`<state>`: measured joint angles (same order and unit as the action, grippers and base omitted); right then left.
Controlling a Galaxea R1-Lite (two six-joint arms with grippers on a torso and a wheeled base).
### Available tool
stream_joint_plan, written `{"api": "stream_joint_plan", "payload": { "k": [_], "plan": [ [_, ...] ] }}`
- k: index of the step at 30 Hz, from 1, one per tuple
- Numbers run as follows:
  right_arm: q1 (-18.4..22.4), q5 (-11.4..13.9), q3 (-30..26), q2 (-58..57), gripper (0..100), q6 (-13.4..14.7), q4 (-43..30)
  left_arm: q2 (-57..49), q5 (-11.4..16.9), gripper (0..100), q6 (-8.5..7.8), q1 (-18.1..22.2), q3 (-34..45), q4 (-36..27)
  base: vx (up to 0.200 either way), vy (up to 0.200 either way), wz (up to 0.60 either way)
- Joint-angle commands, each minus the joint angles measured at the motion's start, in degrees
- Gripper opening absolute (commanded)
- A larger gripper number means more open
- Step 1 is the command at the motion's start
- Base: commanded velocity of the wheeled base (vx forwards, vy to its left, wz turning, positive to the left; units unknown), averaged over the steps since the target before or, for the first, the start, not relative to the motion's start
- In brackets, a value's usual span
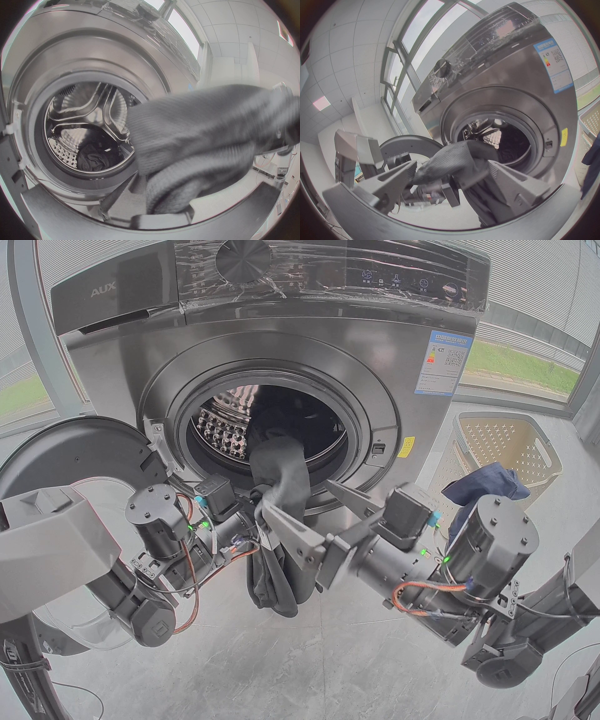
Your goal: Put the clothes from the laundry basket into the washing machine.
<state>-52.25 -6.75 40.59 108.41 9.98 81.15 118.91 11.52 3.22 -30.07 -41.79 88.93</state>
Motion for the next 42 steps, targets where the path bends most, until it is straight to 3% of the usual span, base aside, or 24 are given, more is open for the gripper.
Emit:
{"api": "stream_joint_plan", "payload": {
  "k": [1,4,6,7,8,10,20,30,34,42],
  "plan": [
    [2.85,1.57,-10.89,-4.61,100,-0.14,-0.47,-6.67,0.35,0,0.56,2.65,1.18,0.1,0.0,0.0,0.0],
    [4.61,3.41,-16.78,-4.17,100,-0.32,-0.03,-11.5,0.7,0,1.09,3.09,3.38,0.1,0.0,0.0,0.0],
    [6.11,5.0,-18.71,-2.85,100,-0.49,0.32,-14.41,0.87,0,3.02,2.83,4.79,0.19,0.0,0.0,0.0],
    [6.11,5.0,-18.71,-2.85,100,-0.49,0.32,-14.41,0.87,0,3.02,2.83,4.79,0.19,0.0,0.0,0.0],
    [7.6,5.52,-17.92,-0.39,100,-0.67,0.5,-16.16,1.31,0,5.31,2.65,5.4,0.1,0.0,0.0,0.0],
    [9.89,5.52,-15.37,2.51,100,-0.67,0.5,-17.74,1.58,0,6.8,2.39,5.49,0.1,0.0,0.0,0.0],
    [13.58,4.38,0.54,16.48,100,-1.28,-1.79,-22.23,5.0,0,8.21,0.28,8.04,0.1,0.0,0.0,0.0],
    [10.68,4.38,9.68,22.28,100,-1.37,-5.39,-21.79,5.97,0,8.73,0.19,7.86,0.1,0.0,0.0,0.0],
    [9.53,4.47,10.73,22.37,100,-1.46,-6.18,-21.61,5.88,0,8.65,0.19,7.78,0.1,0.0,0.0,0.0],
    [0.92,5.08,9.85,23.25,100,-1.11,-5.13,-21.35,5.62,0,8.91,0.28,7.25,0.19,0.0,0.0,0.0]
  ]
}}
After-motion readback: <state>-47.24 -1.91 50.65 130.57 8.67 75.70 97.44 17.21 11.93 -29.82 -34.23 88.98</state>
